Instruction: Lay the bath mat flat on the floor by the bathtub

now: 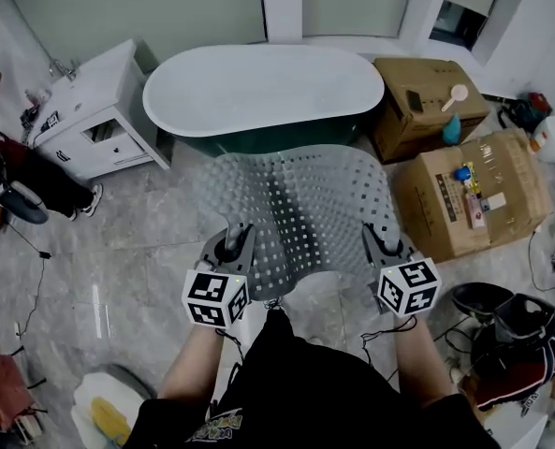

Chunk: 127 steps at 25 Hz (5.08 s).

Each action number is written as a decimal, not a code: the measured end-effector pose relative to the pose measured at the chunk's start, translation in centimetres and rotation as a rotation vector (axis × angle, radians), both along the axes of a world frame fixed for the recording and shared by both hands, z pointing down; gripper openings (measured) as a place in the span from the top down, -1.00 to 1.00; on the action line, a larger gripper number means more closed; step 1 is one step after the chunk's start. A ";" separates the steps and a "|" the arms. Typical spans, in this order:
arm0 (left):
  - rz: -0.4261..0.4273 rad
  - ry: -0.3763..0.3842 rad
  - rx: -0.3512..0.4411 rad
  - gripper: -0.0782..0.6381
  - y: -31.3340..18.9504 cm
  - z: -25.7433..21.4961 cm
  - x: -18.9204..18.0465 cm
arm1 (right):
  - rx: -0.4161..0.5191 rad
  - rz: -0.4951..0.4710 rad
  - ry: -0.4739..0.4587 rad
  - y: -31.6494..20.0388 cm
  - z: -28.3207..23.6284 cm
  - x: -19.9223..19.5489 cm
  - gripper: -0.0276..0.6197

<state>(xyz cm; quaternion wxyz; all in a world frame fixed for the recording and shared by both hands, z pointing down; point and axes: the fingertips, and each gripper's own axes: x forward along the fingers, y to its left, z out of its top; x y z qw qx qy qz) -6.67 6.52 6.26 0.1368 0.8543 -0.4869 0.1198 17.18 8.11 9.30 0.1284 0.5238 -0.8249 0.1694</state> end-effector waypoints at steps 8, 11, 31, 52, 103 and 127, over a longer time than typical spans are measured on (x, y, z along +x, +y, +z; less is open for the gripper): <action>0.002 -0.011 -0.039 0.68 -8.1 2.2 -3.9 | -0.034 0.015 0.007 -8.3 1.7 -3.4 0.82; 0.001 -0.016 -0.050 0.68 -10.6 2.8 -5.5 | -0.044 0.018 0.014 -11.0 2.3 -4.7 0.82; -0.066 -0.034 -0.076 0.68 -20.2 4.9 -12.8 | -0.054 -0.020 0.055 -20.8 4.1 -10.1 0.82; -0.259 -0.139 -0.117 0.68 -24.8 13.5 -1.4 | -0.045 -0.195 0.033 -28.5 13.8 2.3 0.82; -0.163 -0.250 -0.086 0.68 -29.3 58.7 -9.7 | -0.057 -0.150 0.172 -33.8 57.4 -0.8 0.82; -0.151 -0.324 -0.092 0.67 -36.5 82.6 -12.4 | -0.065 -0.204 0.232 -42.3 81.1 0.2 0.82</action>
